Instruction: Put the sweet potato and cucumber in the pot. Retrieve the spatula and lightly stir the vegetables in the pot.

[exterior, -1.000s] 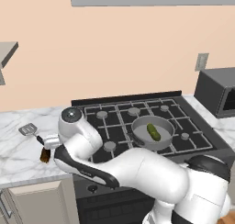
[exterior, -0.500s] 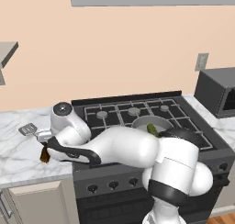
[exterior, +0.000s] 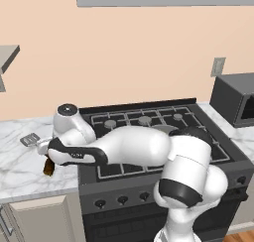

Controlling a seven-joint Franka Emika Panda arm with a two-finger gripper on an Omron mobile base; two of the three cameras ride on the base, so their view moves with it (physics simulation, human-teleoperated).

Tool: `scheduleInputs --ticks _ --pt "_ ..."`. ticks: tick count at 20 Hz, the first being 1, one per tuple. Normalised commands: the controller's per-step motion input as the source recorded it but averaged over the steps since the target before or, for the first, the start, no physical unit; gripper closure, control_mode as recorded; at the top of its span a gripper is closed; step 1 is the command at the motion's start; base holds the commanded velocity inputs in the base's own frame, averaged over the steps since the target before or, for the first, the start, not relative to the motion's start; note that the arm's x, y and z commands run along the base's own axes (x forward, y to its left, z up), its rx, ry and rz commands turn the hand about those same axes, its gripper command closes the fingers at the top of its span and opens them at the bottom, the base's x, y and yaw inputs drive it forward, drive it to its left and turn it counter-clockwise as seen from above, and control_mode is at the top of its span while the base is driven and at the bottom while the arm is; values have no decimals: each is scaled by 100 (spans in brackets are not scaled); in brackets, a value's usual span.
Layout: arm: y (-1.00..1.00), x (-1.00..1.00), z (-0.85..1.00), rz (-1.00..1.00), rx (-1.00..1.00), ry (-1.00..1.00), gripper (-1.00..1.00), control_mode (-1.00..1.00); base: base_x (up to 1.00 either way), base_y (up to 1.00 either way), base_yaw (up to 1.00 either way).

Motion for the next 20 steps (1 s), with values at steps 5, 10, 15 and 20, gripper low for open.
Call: scheduleInputs --ticks 5,10,15,20 --pt "16 3 -37 3 0 0 -100 -100 0 0 0" --pt "13 1 -12 1 0 12 -100 -100 0 0 0" --pt "5 0 -2 0 0 7 -100 -100 0 0 0" --pt "7 8 -20 0 0 0 -100 -100 0 0 0"
